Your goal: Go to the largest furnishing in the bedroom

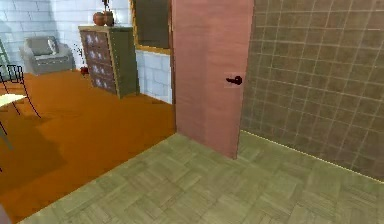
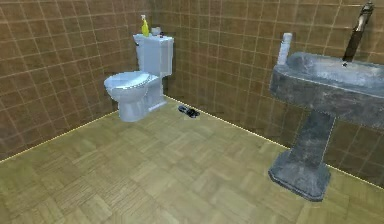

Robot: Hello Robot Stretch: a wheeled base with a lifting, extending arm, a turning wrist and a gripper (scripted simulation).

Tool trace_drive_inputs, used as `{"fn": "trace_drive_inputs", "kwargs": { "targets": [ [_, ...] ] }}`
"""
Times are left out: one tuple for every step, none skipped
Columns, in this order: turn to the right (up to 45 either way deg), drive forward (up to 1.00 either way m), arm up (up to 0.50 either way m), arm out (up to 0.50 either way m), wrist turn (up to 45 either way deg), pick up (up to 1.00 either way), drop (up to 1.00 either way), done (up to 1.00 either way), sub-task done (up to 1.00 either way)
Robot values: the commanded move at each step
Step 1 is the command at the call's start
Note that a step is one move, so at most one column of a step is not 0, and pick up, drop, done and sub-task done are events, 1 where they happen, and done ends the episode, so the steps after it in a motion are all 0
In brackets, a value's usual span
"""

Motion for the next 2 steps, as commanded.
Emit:
{"fn": "trace_drive_inputs", "kwargs": {
  "targets": [
    [0.0,0.25,0.00,0.00,0.0,0.00,0.00,0.00,0.00],
    [-12.0,0.00,0.00,0.00,0.0,0.00,0.00,0.00,0.00]
  ]
}}
